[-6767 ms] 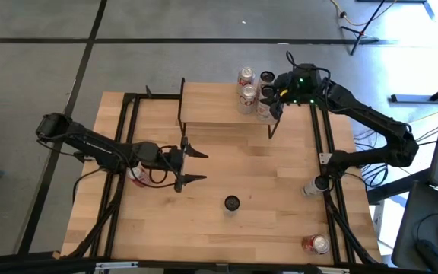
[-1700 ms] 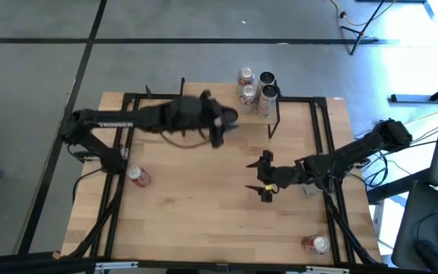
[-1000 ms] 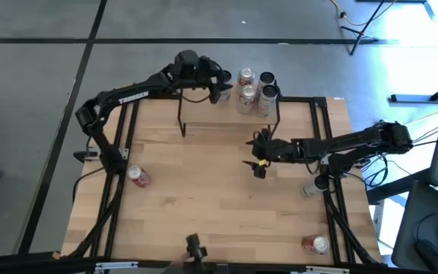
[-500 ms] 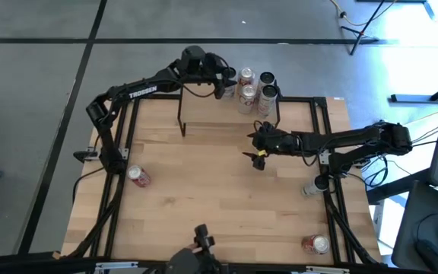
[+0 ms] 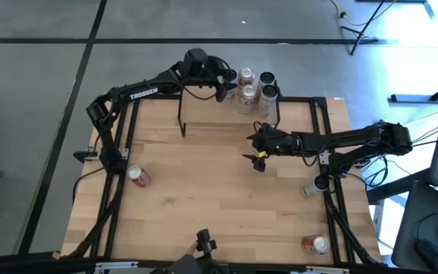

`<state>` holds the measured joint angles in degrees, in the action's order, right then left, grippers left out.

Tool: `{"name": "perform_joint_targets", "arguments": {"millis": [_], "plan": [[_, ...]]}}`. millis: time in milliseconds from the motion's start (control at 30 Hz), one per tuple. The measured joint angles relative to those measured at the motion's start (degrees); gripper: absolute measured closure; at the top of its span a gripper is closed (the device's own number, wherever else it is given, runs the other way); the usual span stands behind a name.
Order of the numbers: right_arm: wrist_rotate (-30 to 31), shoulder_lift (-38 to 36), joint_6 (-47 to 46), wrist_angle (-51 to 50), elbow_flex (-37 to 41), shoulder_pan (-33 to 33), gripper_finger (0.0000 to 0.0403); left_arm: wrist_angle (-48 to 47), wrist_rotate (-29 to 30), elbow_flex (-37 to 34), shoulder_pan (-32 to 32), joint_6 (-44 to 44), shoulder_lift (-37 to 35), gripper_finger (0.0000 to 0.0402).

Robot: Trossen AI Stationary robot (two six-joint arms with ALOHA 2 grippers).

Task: Place canned beverage on shelf
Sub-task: Put the left white-blue soda can on the shelf, then put the white-blue soda can on the shelf aligned with the other white-blue soda can

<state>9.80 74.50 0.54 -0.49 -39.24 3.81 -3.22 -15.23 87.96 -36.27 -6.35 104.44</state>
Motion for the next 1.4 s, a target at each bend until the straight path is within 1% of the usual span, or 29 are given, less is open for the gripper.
{"name": "perform_joint_targets", "arguments": {"millis": [167, 267, 400, 533, 667, 767, 867, 933, 1033, 1133, 1233, 1333, 1400], "plan": [[0.0, 0.0, 0.0, 0.13, 0.0, -0.02, 0.0063, -1.43, 2.92, 1.07, 0.94, 0.0, -0.37, 0.0126], [0.0, 0.0, 0.01, 0.21, 0.0, -0.02, 0.0063, -5.13, 3.19, 3.38, 1.12, -0.07, -0.37, 0.0122], [-0.14, 0.0, 0.0, 0.22, 0.02, -0.02, 0.0063, -7.48, 5.91, 5.87, 1.77, -0.44, -0.5, 0.0111], [-0.13, 0.0, 0.01, 0.32, 0.02, -0.02, 0.0063, -11.19, 8.35, 9.72, 2.44, -2.77, -0.96, 0.0098], [-0.13, 0.0, 0.01, 0.37, 0.02, -0.02, 0.0063, -16.91, 8.14, 15.42, 3.23, -3.26, -2.18, 0.0094], [-0.13, 0.0, 0.0, 0.39, 0.02, -0.02, 0.0063, -22.43, 5.7, 18.31, 4.53, -3.84, -4.08, 0.0094], [-0.44, 0.0, 0.0, 0.39, 0.02, -0.04, 0.0063, -26.97, 5.01, 18.69, 6.65, -6.1, -7.22, 0.0094], [-0.72, 0.0, 0.01, 0.43, 0.02, -0.04, 0.0063, -28.3, 5.14, 17.93, 8.32, -6.25, -9.52, 0.0094], [-0.86, 0.0, 0.55, 0.7, 0.03, -0.06, 0.0063, -29.23, 4.19, 13.63, 10.87, -6.19, -13.73, 0.0094], [-2.11, 0.0, 1.23, 0.86, -0.35, -0.72, 0.0063, -26.41, 2.47, 5.1, 13.78, -4.22, -18.98, 0.0094], [-2.04, -0.01, 1.01, -0.48, -2.06, -2.79, 0.0063, -18.8, -1.44, -6.92, 16.22, -0.35, -25.01, 0.0094], [0.37, -0.02, -0.41, -5.52, -4.65, -6.35, 0.0063, -9.05, -0.63, -20.15, 19.22, 3.81, -30.97, 0.0094], [2.5, -0.07, -2.16, -11.79, -7.49, -8.97, 0.0063, -2.0, 0.35, -28.3, 21.94, 6.41, -34.75, 0.0094]]}}
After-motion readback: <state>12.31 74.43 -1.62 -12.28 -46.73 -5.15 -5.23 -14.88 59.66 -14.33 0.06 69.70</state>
